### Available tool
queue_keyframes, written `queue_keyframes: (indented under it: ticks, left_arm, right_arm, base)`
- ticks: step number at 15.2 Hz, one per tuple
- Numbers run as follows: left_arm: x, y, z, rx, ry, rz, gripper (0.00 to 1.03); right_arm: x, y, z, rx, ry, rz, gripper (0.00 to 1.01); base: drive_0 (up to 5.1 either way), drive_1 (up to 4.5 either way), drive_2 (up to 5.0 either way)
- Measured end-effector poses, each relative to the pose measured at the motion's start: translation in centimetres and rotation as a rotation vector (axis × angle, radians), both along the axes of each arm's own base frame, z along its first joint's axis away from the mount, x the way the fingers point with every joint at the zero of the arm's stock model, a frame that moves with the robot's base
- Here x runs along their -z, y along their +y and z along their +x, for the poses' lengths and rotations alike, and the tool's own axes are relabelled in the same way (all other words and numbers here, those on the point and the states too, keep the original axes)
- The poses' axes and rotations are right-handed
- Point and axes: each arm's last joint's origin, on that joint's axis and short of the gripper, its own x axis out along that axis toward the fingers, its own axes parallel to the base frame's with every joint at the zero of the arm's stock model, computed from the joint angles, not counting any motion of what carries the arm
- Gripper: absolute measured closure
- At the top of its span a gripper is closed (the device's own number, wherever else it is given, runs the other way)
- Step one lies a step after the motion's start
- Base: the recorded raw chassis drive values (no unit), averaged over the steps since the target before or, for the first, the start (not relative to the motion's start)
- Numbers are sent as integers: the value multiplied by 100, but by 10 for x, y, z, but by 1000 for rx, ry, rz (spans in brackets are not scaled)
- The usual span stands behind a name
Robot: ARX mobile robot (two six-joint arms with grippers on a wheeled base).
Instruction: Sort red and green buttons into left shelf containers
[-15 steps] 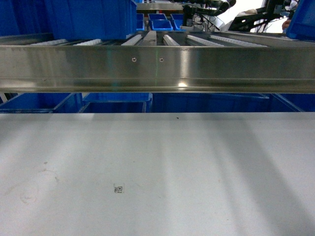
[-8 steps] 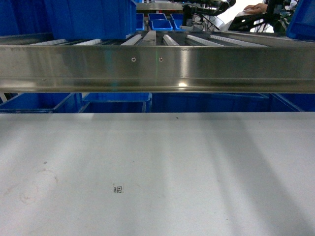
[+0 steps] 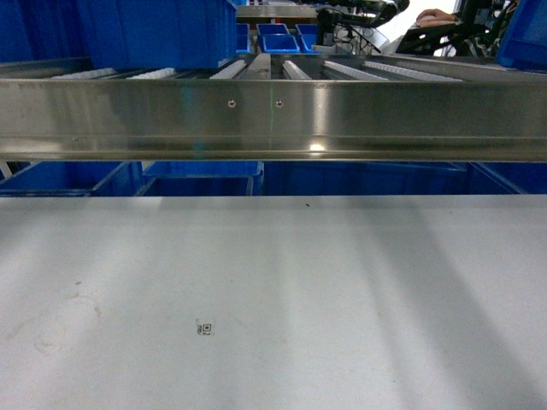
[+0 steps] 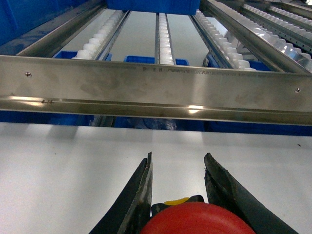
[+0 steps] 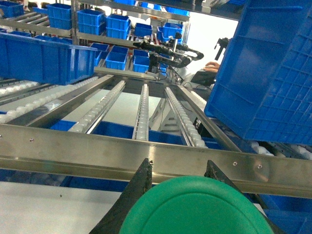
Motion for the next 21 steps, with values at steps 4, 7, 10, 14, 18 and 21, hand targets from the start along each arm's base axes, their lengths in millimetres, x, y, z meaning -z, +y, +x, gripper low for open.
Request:
queue_keyframes:
  ticks: [4,7,10,14,18,21]
  left_arm:
    - [0,0,0,0,1,-1,73]
    - [-2,-1,-1,7,-9,0,73]
    - [-2,0,-1,1,-8,0,73]
    - [-2,0,-1,3,-8,0,73]
    - [-2,0,-1,3,-8,0,73]
    - [-1,0,0,4,-3,-1,73]
  right_arm:
    - [1,0,1,0,6,-1,75]
    - [0,0,0,9,1,1,75]
    - [0,0,0,9,2,0,75]
    - [0,0,0,9,0,1,75]
    - [0,0,0,9,-1,1,75]
    - [2,0,1,8,13,-2,75]
  base:
    - [9,-422,441]
    - [10,-419,439]
    - [-497,249,249]
    - [-497,249,249]
    - [-489,256,256]
    - [-489,256,256]
